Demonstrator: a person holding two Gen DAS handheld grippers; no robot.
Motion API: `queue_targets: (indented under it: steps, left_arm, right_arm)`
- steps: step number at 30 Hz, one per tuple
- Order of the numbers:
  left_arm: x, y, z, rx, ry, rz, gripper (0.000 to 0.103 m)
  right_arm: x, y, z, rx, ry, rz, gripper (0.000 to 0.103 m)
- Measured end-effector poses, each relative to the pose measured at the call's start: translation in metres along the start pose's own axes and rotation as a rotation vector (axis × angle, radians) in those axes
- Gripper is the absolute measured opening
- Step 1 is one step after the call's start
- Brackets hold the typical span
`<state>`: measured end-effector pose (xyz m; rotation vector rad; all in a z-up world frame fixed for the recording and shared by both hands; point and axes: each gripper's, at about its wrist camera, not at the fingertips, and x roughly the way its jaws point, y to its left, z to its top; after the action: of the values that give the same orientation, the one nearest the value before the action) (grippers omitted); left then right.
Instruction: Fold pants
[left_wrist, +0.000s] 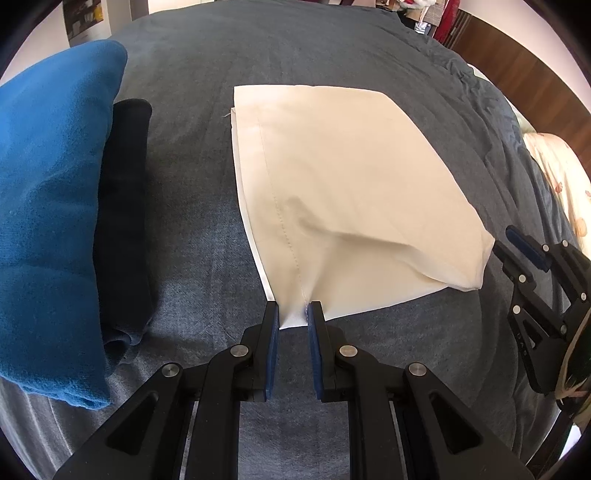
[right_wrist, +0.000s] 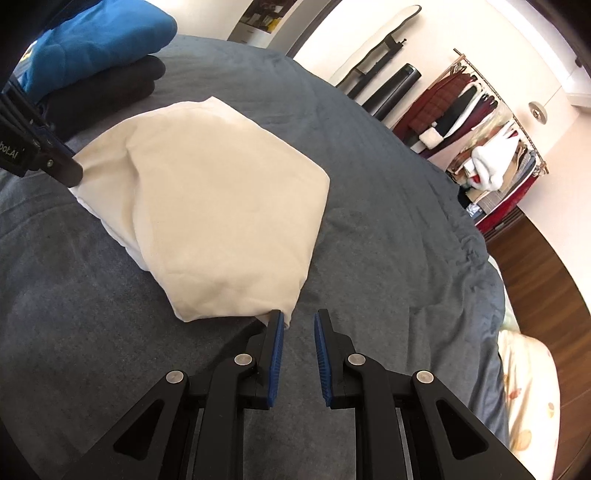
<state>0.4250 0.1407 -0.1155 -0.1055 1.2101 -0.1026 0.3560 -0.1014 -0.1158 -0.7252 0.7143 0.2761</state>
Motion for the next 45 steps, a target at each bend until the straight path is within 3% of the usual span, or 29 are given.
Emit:
queue_targets:
  steps: [3, 6, 16, 21, 24, 30, 34, 36, 38, 39, 40, 43, 45]
  left_arm:
    - [0.000, 0.001, -0.001, -0.006, -0.002, -0.003, 0.016]
    - [0.000, -0.003, -0.002, 0.016, -0.006, 0.010, 0.016]
    - [0.003, 0.001, -0.005, 0.000, 0.002, 0.011, 0.015]
    - [0.004, 0.005, -0.008, 0.001, 0.017, 0.015, 0.009]
    - [-0.001, 0.006, -0.009, -0.005, 0.008, -0.015, 0.009]
    - [-0.002, 0.013, -0.005, -0.050, -0.004, -0.038, 0.015]
    - [-0.002, 0.017, -0.001, -0.056, -0.013, -0.037, 0.028]
    - [-0.001, 0.018, 0.001, -0.053, -0.016, -0.035, 0.030]
    - [0.001, 0.018, 0.002, -0.052, -0.012, -0.052, 0.029]
    - [0.001, 0.018, 0.003, -0.044, -0.015, -0.056, 0.022]
    - [0.002, 0.016, 0.004, -0.035, -0.017, -0.058, 0.009]
    - [-0.001, 0.008, 0.009, -0.001, -0.023, -0.044, 0.004]
    - [-0.005, 0.006, 0.009, 0.006, -0.021, -0.038, 0.003]
  right_arm:
    - [0.006, -0.006, -0.001, 0.069, 0.066, 0.058, 0.018]
    - [0.008, 0.002, -0.009, 0.048, 0.106, 0.074, 0.018]
    - [0.015, 0.013, -0.004, -0.003, 0.059, 0.036, 0.019]
    - [0.004, 0.012, 0.000, -0.050, -0.035, -0.021, 0.019]
    - [0.007, 0.013, 0.000, -0.073, -0.021, -0.001, 0.019]
    - [0.009, 0.010, 0.001, -0.049, -0.001, 0.013, 0.019]
    - [0.012, 0.011, 0.002, -0.037, 0.017, 0.018, 0.019]
    - [0.013, 0.011, 0.002, -0.033, 0.018, 0.019, 0.019]
    - [0.013, 0.011, 0.002, -0.030, 0.019, 0.021, 0.019]
    - [0.013, 0.011, 0.003, -0.030, 0.020, 0.020, 0.019]
    - [0.013, 0.012, 0.002, -0.032, 0.021, 0.019, 0.019]
    - [0.013, 0.012, 0.002, -0.037, 0.018, 0.012, 0.018]
    - [0.012, 0.012, 0.002, -0.039, 0.018, 0.009, 0.010]
